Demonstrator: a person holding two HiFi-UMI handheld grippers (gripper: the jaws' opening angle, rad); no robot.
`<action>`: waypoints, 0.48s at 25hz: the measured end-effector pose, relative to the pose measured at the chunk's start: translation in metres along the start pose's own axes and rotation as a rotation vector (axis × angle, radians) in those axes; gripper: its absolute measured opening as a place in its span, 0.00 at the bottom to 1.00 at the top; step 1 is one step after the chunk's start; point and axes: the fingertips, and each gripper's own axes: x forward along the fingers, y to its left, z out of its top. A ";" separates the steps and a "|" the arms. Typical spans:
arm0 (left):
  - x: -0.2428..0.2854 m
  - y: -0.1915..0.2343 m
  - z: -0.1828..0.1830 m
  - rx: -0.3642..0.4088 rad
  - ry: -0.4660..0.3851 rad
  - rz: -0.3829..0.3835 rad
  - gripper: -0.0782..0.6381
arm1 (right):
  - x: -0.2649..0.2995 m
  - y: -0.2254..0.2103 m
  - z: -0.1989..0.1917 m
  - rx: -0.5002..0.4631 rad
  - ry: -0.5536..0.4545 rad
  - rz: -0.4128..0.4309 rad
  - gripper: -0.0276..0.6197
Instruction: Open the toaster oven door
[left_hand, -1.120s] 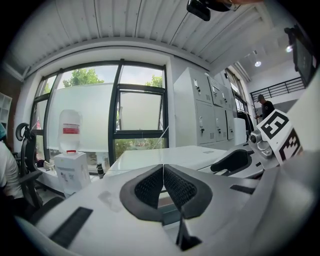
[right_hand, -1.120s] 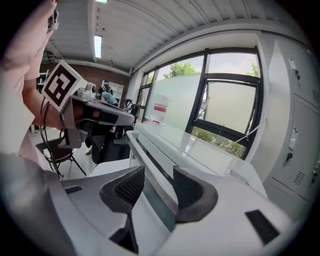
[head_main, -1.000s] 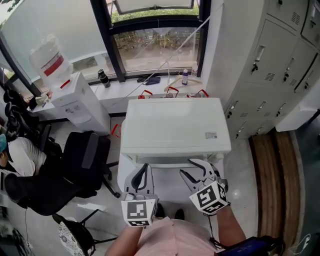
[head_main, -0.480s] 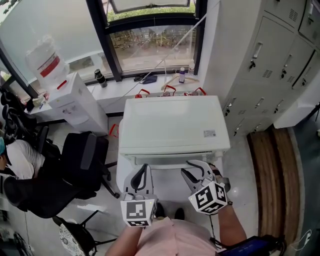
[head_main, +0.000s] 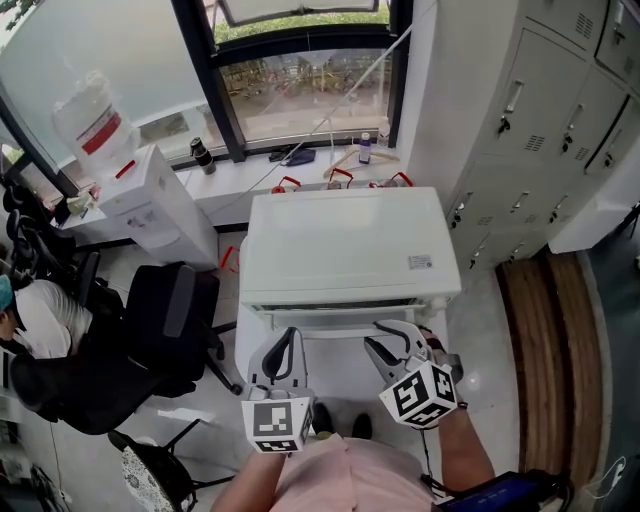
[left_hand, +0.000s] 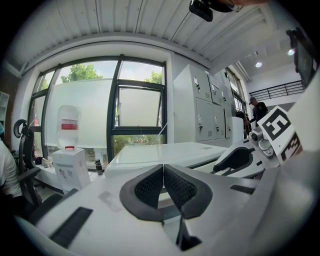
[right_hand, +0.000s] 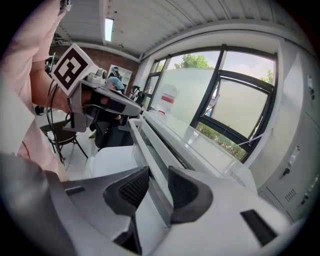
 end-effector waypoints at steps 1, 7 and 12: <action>-0.001 0.001 -0.001 -0.003 0.003 0.003 0.13 | 0.000 0.001 0.000 0.000 0.001 0.003 0.23; -0.003 -0.002 -0.003 -0.003 0.005 -0.001 0.13 | -0.004 0.008 -0.003 0.000 0.004 0.012 0.23; -0.006 -0.005 -0.005 -0.007 0.011 -0.006 0.13 | -0.007 0.015 -0.004 -0.001 0.007 0.022 0.22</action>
